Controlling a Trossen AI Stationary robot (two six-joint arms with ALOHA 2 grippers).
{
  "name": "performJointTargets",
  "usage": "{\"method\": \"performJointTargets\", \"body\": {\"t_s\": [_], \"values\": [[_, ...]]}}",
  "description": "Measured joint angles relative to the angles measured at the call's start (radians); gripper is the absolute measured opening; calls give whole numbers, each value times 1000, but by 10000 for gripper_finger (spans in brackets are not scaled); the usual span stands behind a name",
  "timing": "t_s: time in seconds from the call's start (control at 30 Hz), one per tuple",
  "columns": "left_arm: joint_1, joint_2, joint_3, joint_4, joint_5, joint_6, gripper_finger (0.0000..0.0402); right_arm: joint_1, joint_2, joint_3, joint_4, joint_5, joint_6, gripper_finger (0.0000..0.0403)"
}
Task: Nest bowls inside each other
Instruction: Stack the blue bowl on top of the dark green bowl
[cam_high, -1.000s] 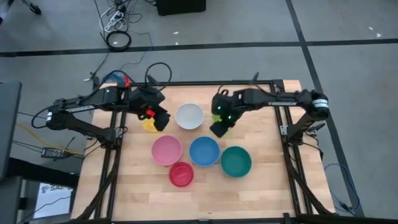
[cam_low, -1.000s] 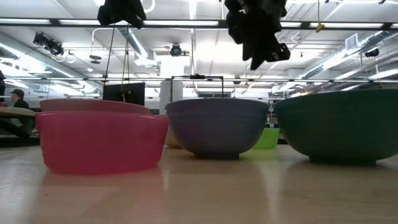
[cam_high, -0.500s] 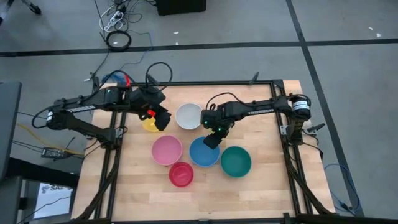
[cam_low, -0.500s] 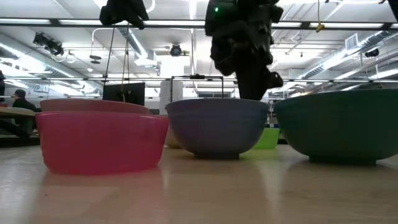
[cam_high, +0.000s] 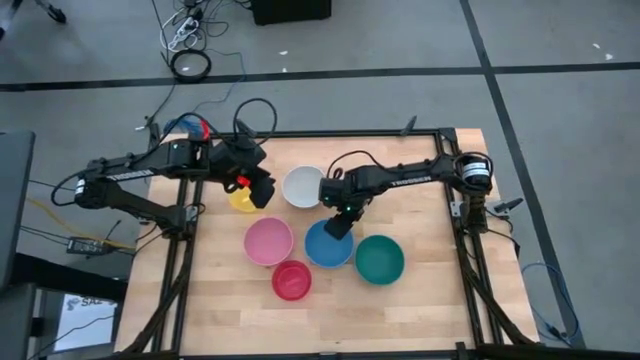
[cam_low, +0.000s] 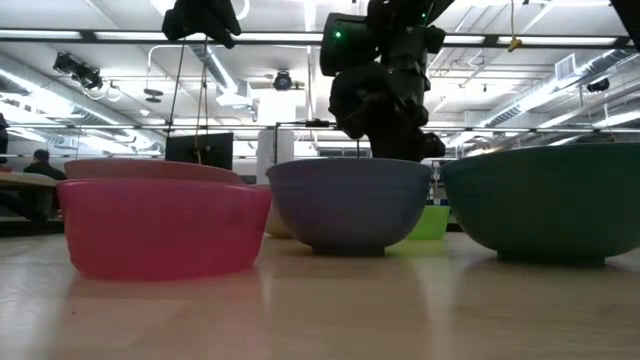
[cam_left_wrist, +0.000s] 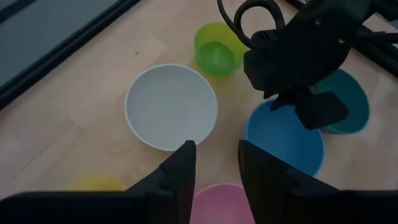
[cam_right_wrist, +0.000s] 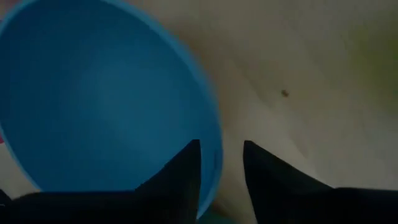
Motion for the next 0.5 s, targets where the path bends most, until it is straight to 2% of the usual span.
{"method": "performJointTargets", "body": {"t_s": [0.17,0.5], "values": [[0,0,0,0,-24,0,129,-12,0,0,3,-1,-11,12],[0,0,0,1,-57,0,129,-40,-37,0,30,10,-6,3]]}}
